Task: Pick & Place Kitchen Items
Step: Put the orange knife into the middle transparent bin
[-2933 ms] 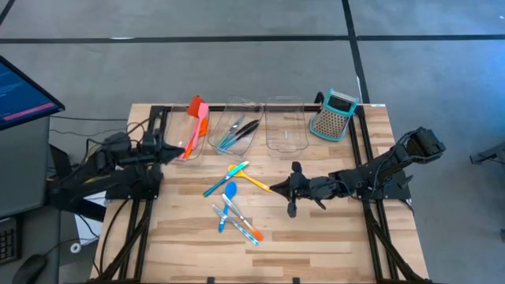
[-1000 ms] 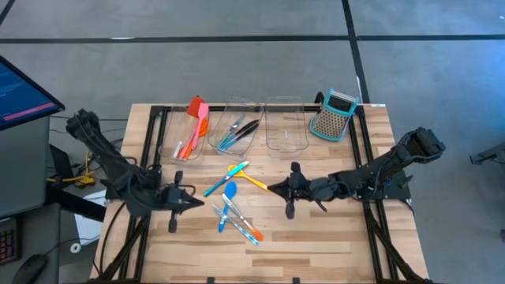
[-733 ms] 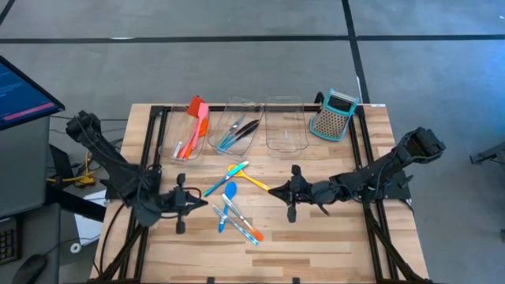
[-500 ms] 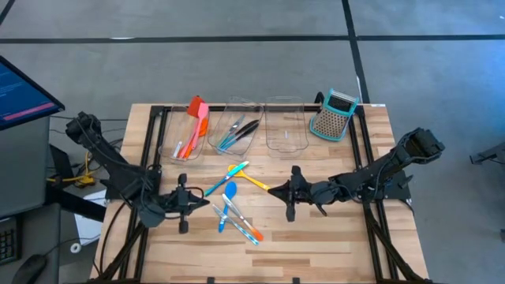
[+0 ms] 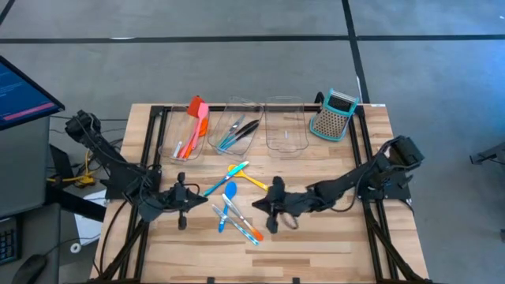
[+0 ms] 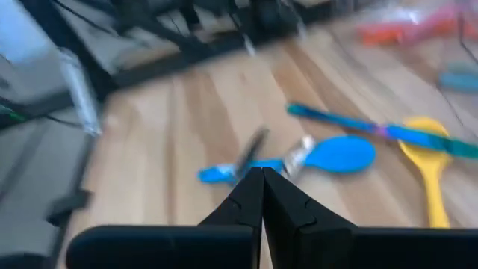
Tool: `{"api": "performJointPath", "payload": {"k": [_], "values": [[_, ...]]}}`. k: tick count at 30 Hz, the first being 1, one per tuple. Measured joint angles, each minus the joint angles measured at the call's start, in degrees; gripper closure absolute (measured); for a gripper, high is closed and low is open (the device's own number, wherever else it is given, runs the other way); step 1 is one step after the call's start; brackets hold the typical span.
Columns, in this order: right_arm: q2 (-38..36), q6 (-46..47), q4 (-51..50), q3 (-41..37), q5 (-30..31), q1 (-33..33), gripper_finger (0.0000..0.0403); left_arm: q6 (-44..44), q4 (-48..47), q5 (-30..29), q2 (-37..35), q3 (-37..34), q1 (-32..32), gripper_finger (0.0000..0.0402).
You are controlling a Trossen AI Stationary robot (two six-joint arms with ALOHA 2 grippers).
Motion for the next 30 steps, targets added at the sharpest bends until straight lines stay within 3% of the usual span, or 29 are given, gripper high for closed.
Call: {"api": "performJointPath", "payload": {"k": [7,13,18,24,30], "values": [[5.63,7.98,-23.15,13.56,-0.58,-2.49,0.0403,9.2,8.29,6.14,-9.75,-6.0,0.0,0.0401],[12.23,8.55,-27.15,23.87,-6.49,-3.42,0.0403,11.46,9.44,9.03,-17.96,-11.0,0.0,0.0401],[17.77,7.49,-33.36,32.3,-9.36,-3.83,0.0403,7.89,10.2,10.02,-21.47,-14.35,0.0,0.0401],[22.32,7.54,-42.73,39.57,-13.24,-3.75,0.0403,5.23,10.86,10.01,-21.6,-15.71,0.0,0.0401],[26.37,7.54,-43.65,43.66,-18.82,-3.66,0.0403,5.23,12.31,9.98,-21.52,-15.71,0.0,0.04]]}}
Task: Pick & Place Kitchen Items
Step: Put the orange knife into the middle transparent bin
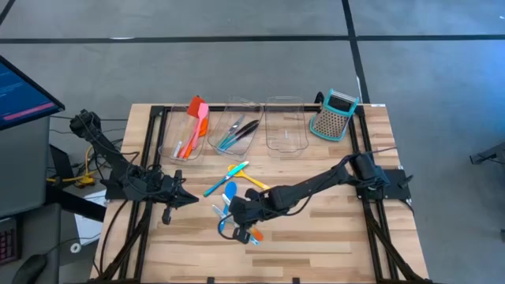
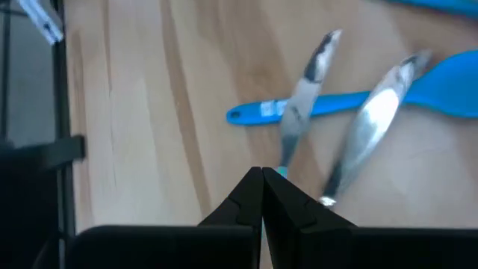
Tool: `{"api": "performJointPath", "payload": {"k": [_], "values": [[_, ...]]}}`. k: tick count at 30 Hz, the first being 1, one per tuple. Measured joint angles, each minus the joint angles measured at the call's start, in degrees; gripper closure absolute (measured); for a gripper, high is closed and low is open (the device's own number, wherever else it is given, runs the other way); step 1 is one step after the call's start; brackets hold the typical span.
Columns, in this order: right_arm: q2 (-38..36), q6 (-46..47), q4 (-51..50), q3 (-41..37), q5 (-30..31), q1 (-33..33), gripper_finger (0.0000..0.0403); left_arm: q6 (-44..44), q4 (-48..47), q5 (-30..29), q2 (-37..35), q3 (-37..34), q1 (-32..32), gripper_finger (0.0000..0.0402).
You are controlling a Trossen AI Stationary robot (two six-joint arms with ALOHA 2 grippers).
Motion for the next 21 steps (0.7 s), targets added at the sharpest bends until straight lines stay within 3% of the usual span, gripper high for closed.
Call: {"api": "performJointPath", "payload": {"k": [8,18,21], "values": [[2.47,1.52,-0.22,2.05,-1.98,0.9,0.0403,0.01,0.44,-0.03,0.01,0.0,0.0,0.04],[2.4,2.56,-2.66,2.07,0.8,0.56,0.0403,0.14,0.72,-0.04,0.01,0.0,0.0,0.04],[2.4,3.67,-5.52,2.07,4.33,-0.06,0.0403,0.1,1.01,1.22,0.0,0.0,0.0,0.04]]}}
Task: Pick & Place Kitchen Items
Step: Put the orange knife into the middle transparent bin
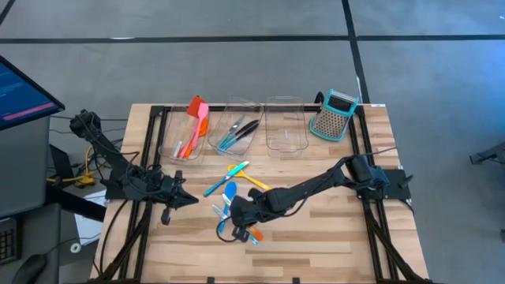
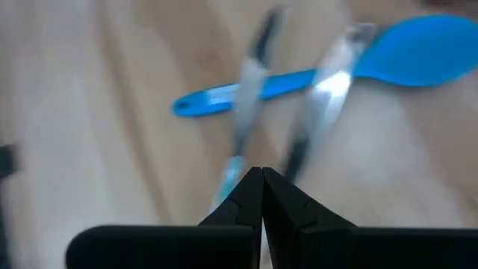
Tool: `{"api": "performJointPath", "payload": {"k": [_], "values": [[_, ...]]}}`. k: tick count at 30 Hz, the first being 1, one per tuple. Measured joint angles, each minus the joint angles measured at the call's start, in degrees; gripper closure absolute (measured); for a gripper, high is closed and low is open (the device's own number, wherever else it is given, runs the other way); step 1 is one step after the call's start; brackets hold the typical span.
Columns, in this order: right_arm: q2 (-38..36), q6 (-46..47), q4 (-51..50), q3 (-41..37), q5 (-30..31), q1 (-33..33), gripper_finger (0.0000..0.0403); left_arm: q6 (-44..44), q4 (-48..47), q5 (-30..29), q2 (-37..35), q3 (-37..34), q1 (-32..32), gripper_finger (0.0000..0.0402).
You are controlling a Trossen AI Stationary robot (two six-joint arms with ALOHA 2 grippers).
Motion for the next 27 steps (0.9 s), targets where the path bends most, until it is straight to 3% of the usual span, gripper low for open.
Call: {"api": "performJointPath", "payload": {"k": [2,7,13,18,27], "values": [[0.04,1.71,-1.88,0.0,1.14,-0.83,0.0403,-0.02,0.02,0.94,0.0,0.0,0.0,0.04],[0.04,3.4,-3.68,0.0,-4.38,-3.2,0.0403,-0.05,0.08,1.28,0.0,0.0,0.0,0.04],[0.04,1.86,-3.53,-0.02,-4.77,-4.77,0.0388,-0.05,0.1,1.28,0.0,0.0,0.0,0.04],[0.53,-3.07,-3.05,0.0,-4.89,-5.01,0.0334,-0.05,0.1,1.28,0.0,0.0,0.0,0.04],[2.96,-2.46,-1.01,-0.22,-4.85,-5.37,0.0224,-0.07,0.15,1.28,0.0,0.0,0.0,0.04]]}}
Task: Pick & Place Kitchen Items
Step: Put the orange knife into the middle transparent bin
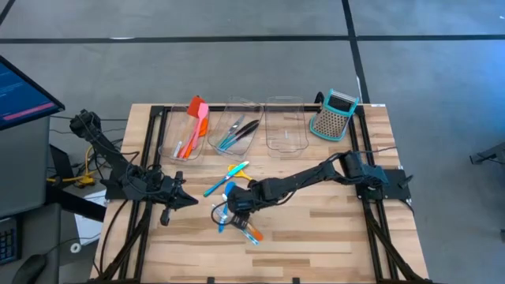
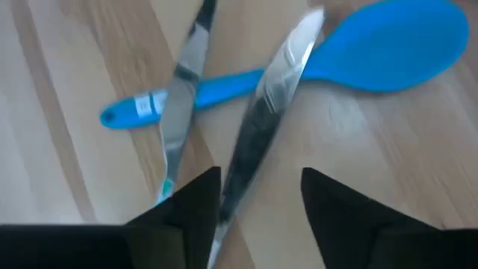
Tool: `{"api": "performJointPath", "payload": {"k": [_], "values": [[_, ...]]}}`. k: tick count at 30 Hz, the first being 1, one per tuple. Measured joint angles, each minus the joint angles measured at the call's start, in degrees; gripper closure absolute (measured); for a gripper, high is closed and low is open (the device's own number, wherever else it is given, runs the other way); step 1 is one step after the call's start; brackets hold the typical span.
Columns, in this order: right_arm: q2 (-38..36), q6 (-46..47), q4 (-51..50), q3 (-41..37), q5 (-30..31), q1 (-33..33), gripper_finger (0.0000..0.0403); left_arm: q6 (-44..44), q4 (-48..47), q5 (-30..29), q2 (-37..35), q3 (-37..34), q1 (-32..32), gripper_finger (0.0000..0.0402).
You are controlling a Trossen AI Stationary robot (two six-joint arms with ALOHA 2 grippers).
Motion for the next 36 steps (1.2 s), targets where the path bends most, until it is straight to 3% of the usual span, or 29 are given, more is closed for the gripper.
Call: {"api": "performJointPath", "payload": {"k": [11,30,36], "values": [[-0.05,0.71,-0.1,-0.13,0.17,-0.47,0.0183,-0.01,0.04,0.0,0.0,0.0,0.0,0.04],[3.71,1.32,3.95,-0.15,-0.38,-0.45,0.0183,-0.02,-0.02,0.0,0.02,0.0,0.0,0.04],[3.73,2.28,3.01,-0.15,-0.22,-0.47,0.0213,-0.02,0.02,0.0,0.01,0.0,0.0,0.04]]}}
